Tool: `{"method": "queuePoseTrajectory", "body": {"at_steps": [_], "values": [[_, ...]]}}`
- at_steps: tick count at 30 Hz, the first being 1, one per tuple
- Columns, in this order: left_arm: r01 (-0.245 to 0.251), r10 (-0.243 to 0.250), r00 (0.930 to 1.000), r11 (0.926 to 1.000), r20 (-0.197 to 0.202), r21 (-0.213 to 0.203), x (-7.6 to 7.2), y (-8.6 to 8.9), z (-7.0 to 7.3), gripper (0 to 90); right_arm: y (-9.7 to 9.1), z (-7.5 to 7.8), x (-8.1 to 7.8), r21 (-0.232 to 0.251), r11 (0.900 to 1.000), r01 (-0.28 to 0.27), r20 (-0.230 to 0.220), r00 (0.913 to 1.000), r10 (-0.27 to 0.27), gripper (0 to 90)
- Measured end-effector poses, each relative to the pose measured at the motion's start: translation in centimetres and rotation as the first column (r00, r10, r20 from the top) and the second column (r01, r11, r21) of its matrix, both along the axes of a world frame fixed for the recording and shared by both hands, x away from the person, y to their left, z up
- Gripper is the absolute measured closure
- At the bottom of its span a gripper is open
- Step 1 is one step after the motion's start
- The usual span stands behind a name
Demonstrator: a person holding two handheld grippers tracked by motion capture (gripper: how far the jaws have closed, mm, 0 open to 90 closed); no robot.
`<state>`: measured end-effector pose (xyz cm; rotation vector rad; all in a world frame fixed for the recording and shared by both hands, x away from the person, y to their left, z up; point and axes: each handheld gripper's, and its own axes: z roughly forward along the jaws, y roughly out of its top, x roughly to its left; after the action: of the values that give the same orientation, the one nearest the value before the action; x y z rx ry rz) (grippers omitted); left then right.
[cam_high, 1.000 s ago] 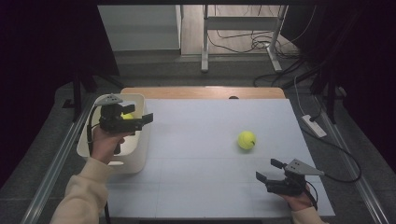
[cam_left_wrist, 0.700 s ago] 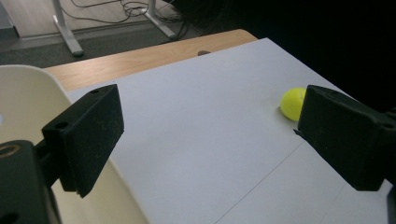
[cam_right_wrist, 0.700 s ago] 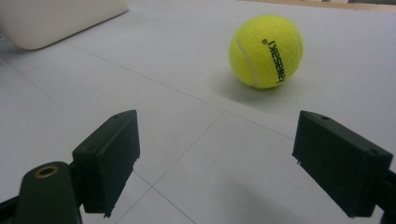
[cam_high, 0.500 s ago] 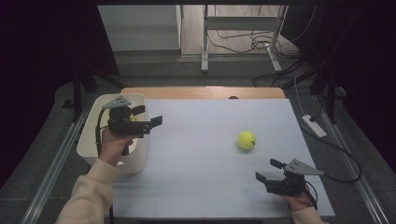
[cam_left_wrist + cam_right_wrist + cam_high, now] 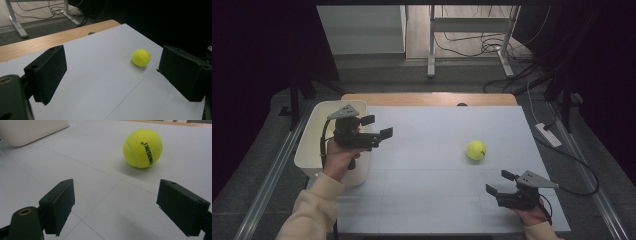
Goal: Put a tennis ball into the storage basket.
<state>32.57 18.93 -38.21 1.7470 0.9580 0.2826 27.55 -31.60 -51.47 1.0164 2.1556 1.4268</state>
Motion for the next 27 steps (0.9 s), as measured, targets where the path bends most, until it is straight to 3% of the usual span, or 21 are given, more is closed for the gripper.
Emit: {"method": "queuePoseTrajectory", "body": {"at_steps": [6, 16, 27], "values": [[0.013, -0.013, 0.9999, 0.9998, 0.002, 0.014, -0.2, -0.8, 0.1, 9.5, 0.0, 0.1, 0.0, 0.005, 1.0, 0.004, 0.01, 0.9999, -0.004, 14.9], [0.068, -0.068, 0.9977, 0.9977, 0.0, 0.003, 0.1, -2.7, 0.1, 9.7, 0.0, 0.2, 0.0, 0.005, 0.9999, 0.009, 0.017, 0.9998, -0.009, 14.8], [0.093, -0.093, 0.9957, 0.9947, -0.003, 0.043, 0.1, -4.8, 0.2, 10.1, -0.3, 0.2, -0.4, 0.012, 0.9998, 0.014, 0.017, 0.9998, -0.014, 14.8]]}}
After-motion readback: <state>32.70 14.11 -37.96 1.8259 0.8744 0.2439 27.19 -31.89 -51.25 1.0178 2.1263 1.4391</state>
